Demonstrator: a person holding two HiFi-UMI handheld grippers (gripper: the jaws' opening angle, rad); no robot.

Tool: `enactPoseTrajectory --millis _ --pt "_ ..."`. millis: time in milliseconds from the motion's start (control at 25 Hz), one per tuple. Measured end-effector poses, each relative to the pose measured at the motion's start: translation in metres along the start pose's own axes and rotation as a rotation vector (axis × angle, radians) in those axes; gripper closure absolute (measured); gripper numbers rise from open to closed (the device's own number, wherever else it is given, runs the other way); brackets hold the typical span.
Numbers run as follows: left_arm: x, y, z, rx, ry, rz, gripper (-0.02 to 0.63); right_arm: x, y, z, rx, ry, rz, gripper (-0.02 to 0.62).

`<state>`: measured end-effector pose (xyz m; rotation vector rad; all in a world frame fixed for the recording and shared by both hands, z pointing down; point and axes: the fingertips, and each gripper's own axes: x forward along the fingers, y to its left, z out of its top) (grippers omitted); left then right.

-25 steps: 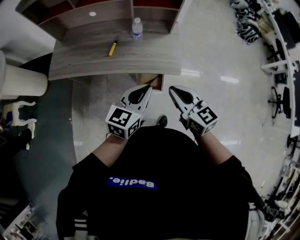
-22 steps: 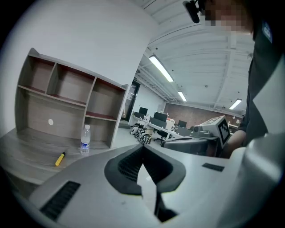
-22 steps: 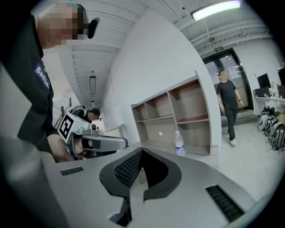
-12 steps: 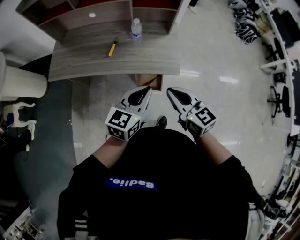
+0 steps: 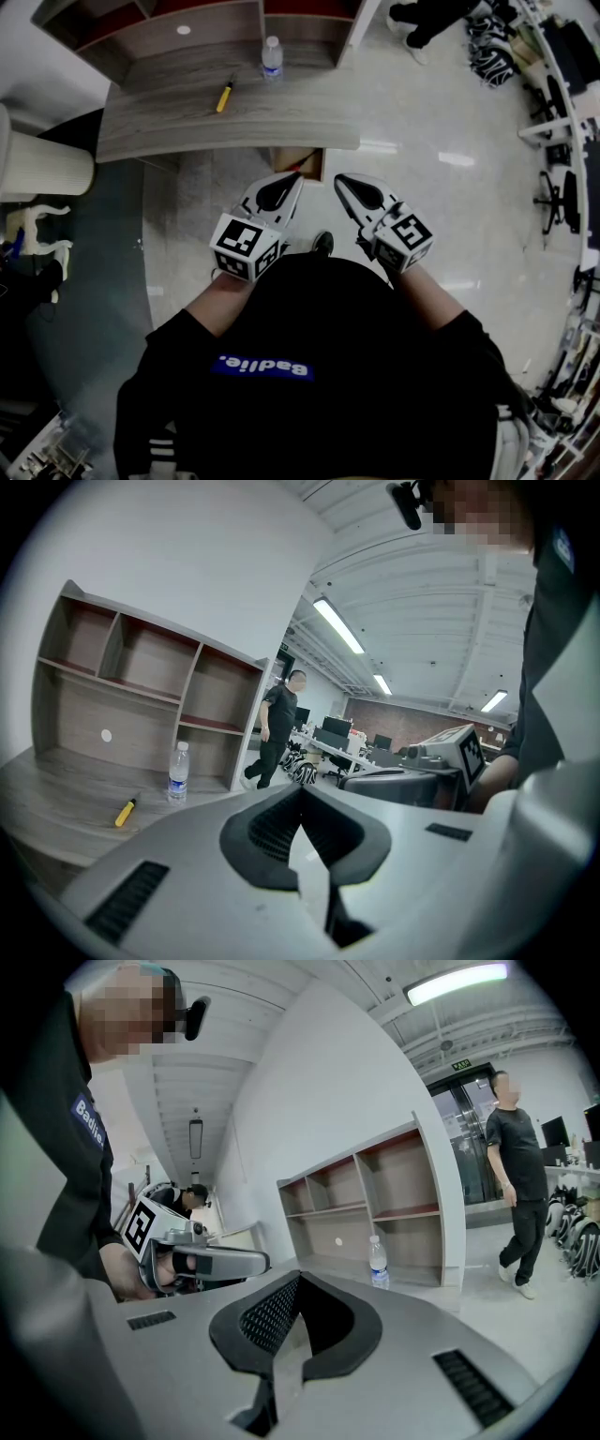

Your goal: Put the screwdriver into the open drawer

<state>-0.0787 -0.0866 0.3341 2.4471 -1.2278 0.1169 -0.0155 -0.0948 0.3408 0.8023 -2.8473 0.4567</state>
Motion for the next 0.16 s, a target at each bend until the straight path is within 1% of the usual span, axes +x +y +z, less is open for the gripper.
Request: enactPoseTrajectory --millis 160 --pt "0.0006 -0.0001 0.0 0.001 -0.001 0.0 0.604 0.0 -0.0002 0.0005 0.001 0.0 0.0 0.568"
